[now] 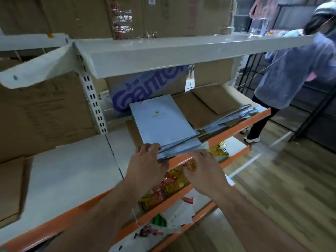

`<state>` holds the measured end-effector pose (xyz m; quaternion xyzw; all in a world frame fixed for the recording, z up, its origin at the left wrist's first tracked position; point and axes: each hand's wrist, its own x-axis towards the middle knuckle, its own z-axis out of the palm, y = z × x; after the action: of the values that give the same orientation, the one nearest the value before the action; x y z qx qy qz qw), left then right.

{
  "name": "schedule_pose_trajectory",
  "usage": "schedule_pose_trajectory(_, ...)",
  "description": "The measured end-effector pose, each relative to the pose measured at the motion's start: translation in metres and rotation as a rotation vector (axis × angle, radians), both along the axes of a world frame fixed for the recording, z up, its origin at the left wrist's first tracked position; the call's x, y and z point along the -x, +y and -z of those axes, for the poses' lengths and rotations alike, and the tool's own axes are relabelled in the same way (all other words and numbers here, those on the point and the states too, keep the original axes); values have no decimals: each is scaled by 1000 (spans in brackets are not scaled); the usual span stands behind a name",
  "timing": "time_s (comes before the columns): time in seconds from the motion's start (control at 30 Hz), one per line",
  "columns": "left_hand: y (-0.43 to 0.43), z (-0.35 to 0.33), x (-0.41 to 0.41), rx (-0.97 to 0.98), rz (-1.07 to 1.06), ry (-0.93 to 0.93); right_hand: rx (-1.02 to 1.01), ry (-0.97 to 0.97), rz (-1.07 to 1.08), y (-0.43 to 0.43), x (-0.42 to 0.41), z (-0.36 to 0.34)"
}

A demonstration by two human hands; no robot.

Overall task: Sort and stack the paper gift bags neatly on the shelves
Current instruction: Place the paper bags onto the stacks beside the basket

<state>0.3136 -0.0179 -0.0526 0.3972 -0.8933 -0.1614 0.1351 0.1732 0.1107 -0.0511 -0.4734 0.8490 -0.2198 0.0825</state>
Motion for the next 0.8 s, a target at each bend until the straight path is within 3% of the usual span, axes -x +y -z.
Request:
schedule_pose_trajectory(0.23,-73,2,64,-173,-187,56,4,-9,54,-51,78,-11)
schedule_pose_trajectory(0.43,-108,13,70,-289,-318,106,-75,-278,42,-98,107,-3)
schedule_pose_trajectory(0.57,-115,11,75,-335,-424,207,51,-381,54,-113,123,-8)
schedule_pose_trajectory(0.63,-115,9,83,-340,-499,297,109,-430,20,-120,136,-7)
schedule_pose_trajectory(0.8,-108,3,106,-448,-711,746,187,-559,-30,-132,179,-7)
